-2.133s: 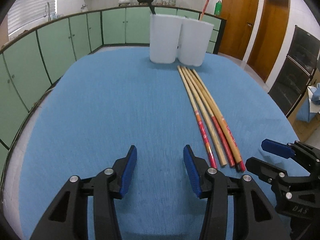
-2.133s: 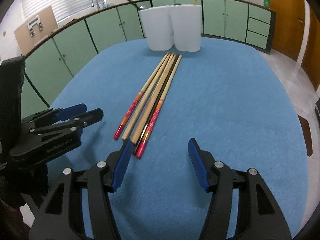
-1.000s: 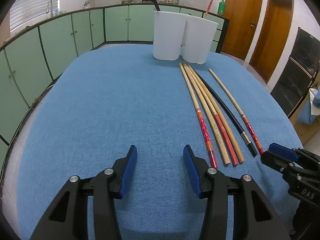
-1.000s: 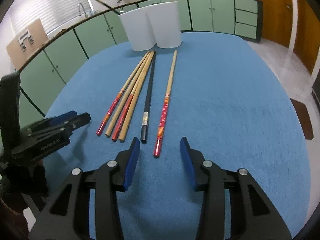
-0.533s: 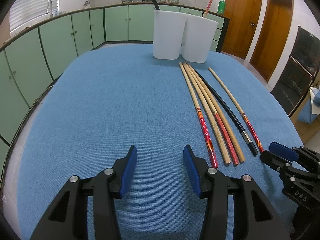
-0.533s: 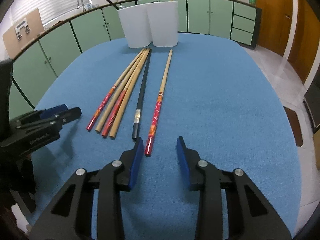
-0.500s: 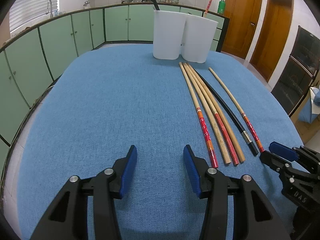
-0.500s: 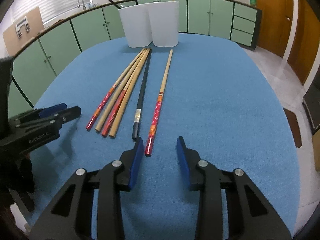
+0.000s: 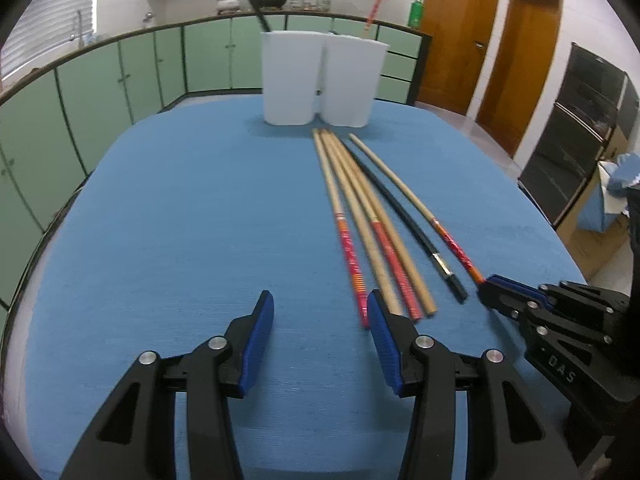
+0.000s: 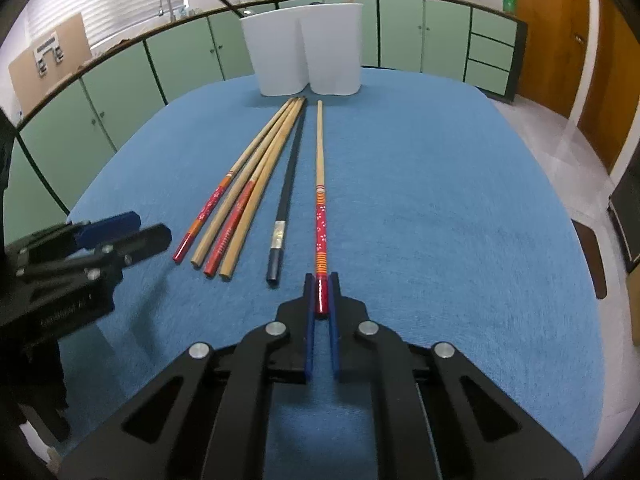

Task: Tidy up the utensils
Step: 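Grasp a red-patterned chopstick with the right tool while the left grasps another red chopstick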

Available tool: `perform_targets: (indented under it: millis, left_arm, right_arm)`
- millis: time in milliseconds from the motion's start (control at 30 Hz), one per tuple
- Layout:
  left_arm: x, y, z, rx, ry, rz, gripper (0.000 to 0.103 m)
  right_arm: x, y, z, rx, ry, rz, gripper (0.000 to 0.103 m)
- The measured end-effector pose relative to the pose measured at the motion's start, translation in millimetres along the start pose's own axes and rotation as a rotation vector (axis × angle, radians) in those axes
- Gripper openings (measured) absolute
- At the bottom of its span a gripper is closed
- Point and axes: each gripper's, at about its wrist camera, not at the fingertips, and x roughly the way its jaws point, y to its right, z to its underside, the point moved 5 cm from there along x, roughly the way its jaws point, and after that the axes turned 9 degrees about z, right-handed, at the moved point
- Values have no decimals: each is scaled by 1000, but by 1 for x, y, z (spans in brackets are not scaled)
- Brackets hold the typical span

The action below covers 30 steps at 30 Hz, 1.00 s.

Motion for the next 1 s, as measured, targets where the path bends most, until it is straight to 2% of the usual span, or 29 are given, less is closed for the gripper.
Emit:
perform_targets:
  millis: [100,433,467,567,667,833,1000]
  left_arm:
    - [9,2,3,10,-28,-14,49]
    - [17,4,1,28,-40,-58,49]
    - [17,3,1,25,-39,-64,44]
    - [17,5,0,20,-34,-61,21]
    - [18,6,-1,3,-29,-49,6]
    - [15,4,-2,-22,-16,-37,6]
    - [-7,5,-10,-15,38,-43,5]
  right_arm:
    - [0,0,0,1,0,-3,5]
    - [1,-1,1,-2,-2,1,6]
    - [1,-1,1,-1,-1,0,6]
    - [2,0,0,9,-3,-13,6]
    - [3,0,0,15,-2,-20,6]
    - [0,1,0,23,7,-21,5]
    - [-14,8,-9,43,46,-23,5]
